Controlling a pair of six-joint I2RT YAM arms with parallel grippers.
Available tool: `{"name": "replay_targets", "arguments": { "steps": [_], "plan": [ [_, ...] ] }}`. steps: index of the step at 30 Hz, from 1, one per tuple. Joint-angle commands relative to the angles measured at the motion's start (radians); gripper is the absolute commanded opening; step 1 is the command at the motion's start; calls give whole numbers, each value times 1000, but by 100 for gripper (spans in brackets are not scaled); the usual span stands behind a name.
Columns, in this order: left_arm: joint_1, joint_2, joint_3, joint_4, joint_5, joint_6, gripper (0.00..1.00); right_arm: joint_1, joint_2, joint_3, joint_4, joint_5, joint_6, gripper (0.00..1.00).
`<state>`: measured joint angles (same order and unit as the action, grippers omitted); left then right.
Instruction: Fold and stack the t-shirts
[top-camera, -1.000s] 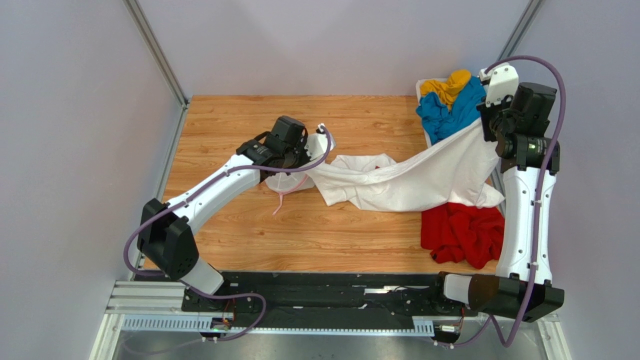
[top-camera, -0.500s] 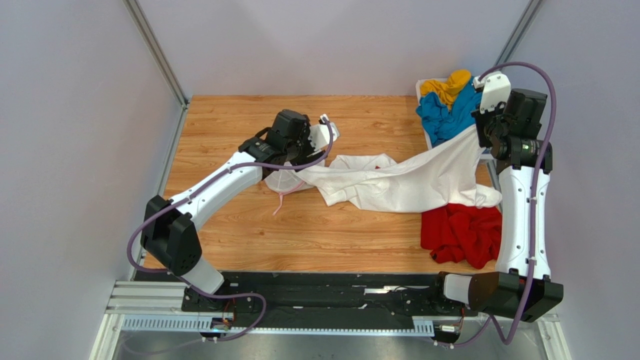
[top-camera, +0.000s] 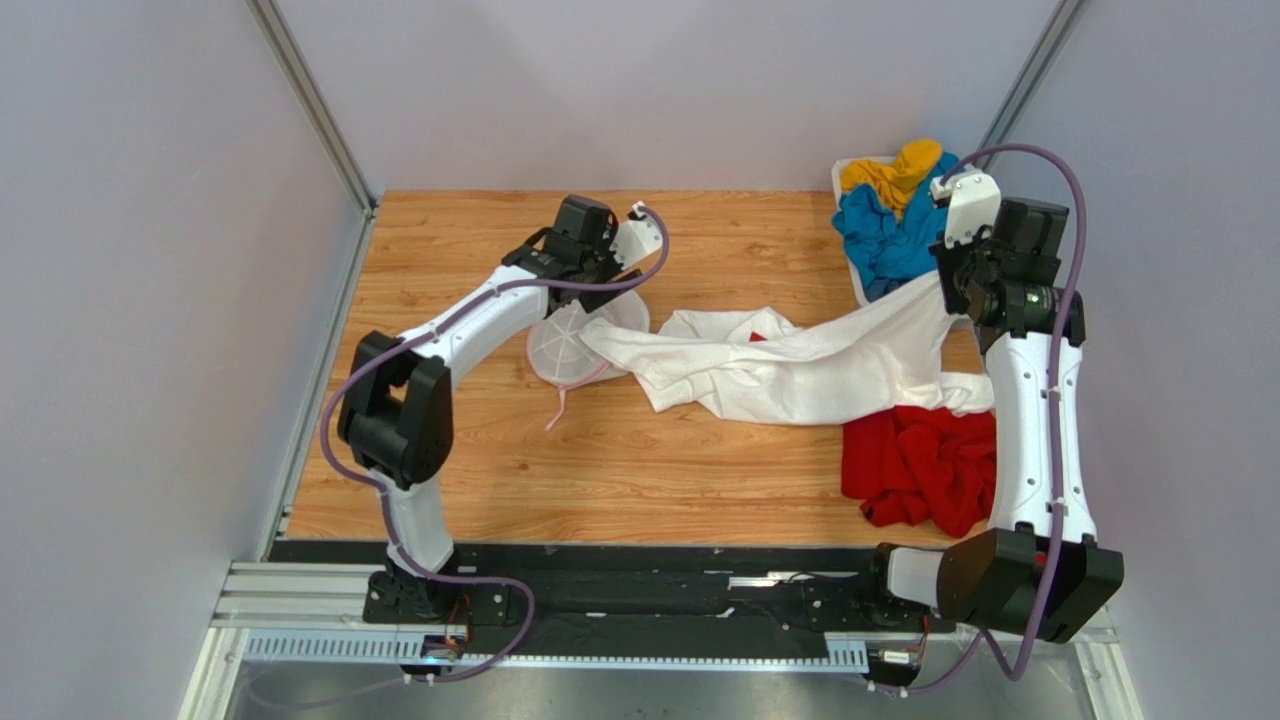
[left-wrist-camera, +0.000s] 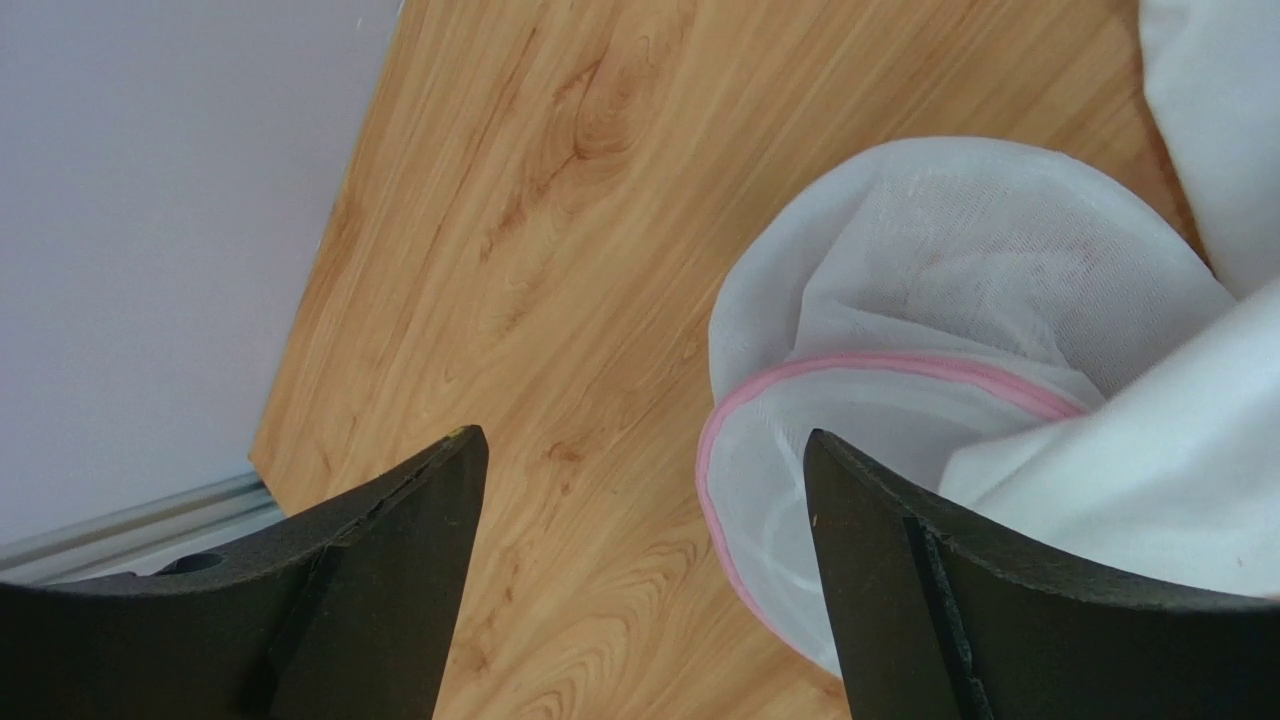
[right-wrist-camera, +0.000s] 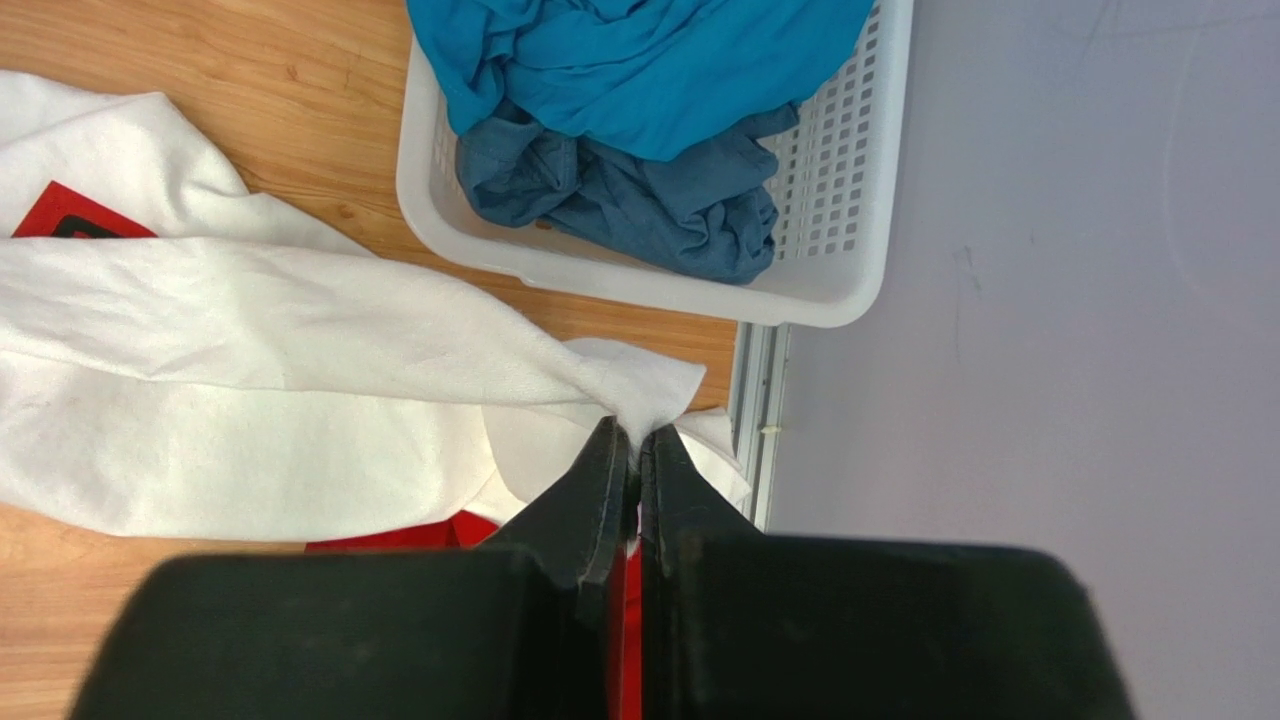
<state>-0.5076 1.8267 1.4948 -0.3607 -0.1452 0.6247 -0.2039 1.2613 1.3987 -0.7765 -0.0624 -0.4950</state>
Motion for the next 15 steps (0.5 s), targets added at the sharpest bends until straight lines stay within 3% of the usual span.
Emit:
{"name": "replay_targets", "arguments": {
  "steps": [1,7,15],
  "plan": [
    [0,90,120,19,-5,30,86,4,-34,-27,52,-5,-11,0],
    [1,193,188,-35,27,21,84,4,-54,-75,60,-4,-22,0],
    [1,184,122,-81,33,73,82,4,-66,-70,49,-27,-5,0]
  ]
}}
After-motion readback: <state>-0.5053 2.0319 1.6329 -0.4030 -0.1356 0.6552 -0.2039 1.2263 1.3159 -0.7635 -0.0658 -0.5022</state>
